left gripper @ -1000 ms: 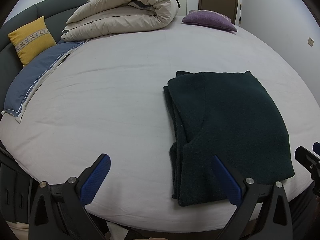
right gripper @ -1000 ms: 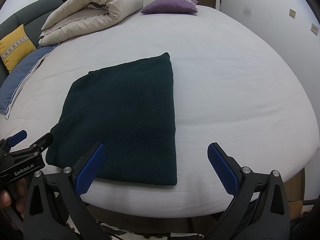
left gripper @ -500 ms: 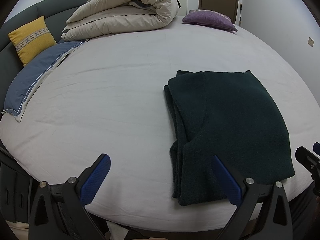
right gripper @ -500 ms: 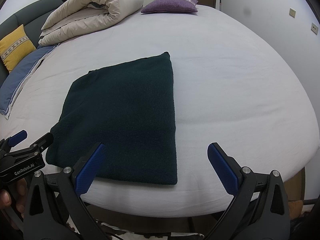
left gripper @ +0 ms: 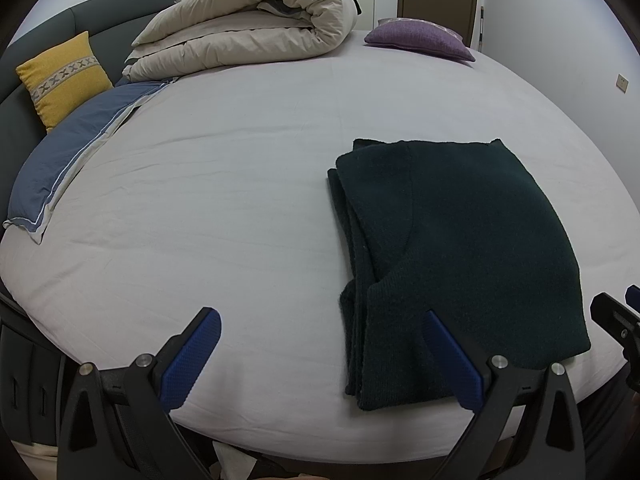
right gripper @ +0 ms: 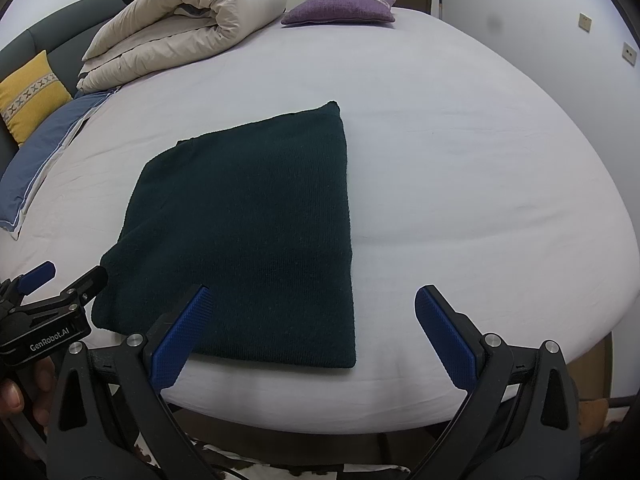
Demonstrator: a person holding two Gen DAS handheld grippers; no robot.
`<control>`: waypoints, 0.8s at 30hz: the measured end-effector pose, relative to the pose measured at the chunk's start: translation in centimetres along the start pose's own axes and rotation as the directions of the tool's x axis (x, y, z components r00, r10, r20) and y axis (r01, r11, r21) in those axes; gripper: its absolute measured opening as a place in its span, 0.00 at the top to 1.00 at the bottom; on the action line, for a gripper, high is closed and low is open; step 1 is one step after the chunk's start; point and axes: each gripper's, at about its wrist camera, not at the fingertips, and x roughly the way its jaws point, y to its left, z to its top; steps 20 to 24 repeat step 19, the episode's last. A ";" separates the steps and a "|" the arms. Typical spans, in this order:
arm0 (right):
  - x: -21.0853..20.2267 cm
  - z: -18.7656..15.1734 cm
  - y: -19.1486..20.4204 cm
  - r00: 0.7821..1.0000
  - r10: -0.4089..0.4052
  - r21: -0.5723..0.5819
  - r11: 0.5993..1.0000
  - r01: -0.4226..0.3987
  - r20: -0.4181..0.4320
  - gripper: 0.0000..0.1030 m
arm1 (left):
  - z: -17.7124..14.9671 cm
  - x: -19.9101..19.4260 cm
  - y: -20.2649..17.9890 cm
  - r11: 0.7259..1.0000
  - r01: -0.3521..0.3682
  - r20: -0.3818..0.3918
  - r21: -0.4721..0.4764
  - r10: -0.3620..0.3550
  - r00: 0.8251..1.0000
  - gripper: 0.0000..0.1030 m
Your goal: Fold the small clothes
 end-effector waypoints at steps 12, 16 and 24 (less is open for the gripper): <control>0.1 -0.1 -0.1 1.000 0.002 0.001 1.000 -0.002 -0.001 0.00 | -0.2 0.2 0.1 1.000 0.004 -0.001 -0.001 -0.004 1.000 0.00; 0.1 -0.1 -0.1 1.000 0.004 0.000 1.000 -0.004 -0.001 0.00 | -0.1 0.0 0.0 1.000 0.002 0.015 0.002 -0.002 1.000 0.00; 0.2 0.0 -0.3 1.000 0.003 0.002 1.000 -0.003 0.000 0.00 | 0.0 0.1 -0.1 1.000 0.008 0.012 0.000 -0.008 1.000 0.00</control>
